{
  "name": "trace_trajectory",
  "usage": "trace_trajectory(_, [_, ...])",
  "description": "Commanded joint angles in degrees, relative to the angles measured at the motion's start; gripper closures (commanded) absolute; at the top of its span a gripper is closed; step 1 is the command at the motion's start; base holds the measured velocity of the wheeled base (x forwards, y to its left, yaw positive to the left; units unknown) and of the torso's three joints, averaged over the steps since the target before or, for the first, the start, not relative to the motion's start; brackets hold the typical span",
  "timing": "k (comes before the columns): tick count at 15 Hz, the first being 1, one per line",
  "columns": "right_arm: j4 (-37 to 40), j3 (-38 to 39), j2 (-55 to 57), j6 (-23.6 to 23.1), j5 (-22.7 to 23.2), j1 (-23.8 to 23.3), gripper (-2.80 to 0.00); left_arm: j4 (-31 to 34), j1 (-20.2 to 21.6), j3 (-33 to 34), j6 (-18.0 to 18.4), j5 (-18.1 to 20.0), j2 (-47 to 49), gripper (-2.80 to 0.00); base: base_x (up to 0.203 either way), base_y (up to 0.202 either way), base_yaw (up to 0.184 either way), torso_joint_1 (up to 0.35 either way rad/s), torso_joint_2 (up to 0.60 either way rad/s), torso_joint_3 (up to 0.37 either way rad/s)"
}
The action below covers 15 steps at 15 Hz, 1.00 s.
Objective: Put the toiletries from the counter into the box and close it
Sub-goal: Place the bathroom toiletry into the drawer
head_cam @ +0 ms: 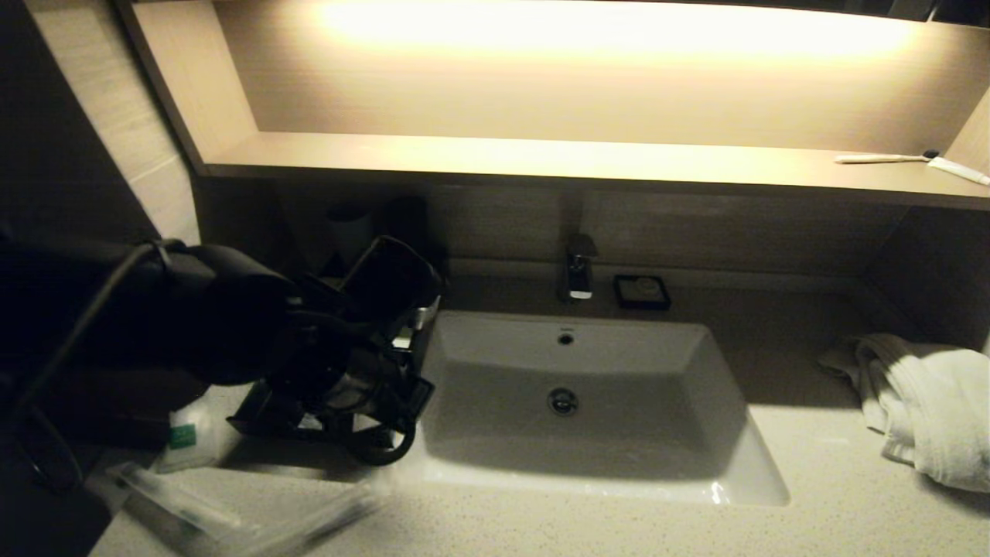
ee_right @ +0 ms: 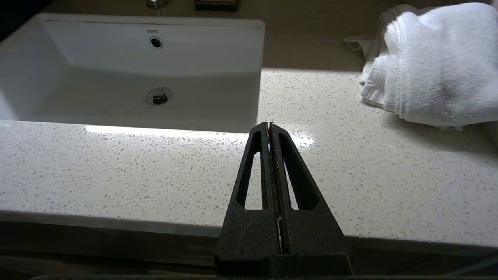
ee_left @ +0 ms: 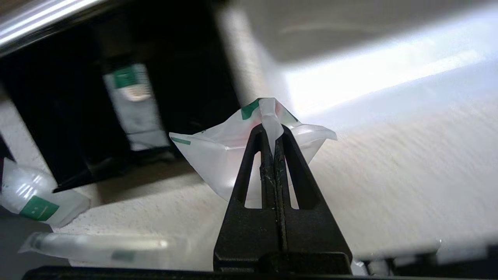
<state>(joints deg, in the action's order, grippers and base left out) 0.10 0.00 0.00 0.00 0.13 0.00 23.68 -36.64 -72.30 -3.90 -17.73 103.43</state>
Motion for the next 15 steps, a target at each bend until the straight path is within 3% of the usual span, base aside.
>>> trace_trajectory(1, [0.0, 0.0, 0.0, 0.0, 0.0, 0.0, 0.00, -2.1, 3.5, 0.0, -0.1, 0.1, 2.1, 0.00, 0.000, 0.000, 0.000, 0.000, 0.00, 0.000])
trace_trajectory(7, [0.1, 0.0, 0.0, 0.0, 0.0, 0.0, 0.00, -8.2, 8.0, 0.0, -0.2, 0.1, 5.1, 0.00, 0.000, 0.000, 0.000, 0.000, 0.00, 0.000])
trace_trajectory(15, [0.0, 0.0, 0.0, 0.0, 0.0, 0.0, 0.00, -12.7, 9.9, -0.1, 0.4, -0.3, 7.8, 0.00, 0.000, 0.000, 0.000, 0.000, 0.00, 0.000])
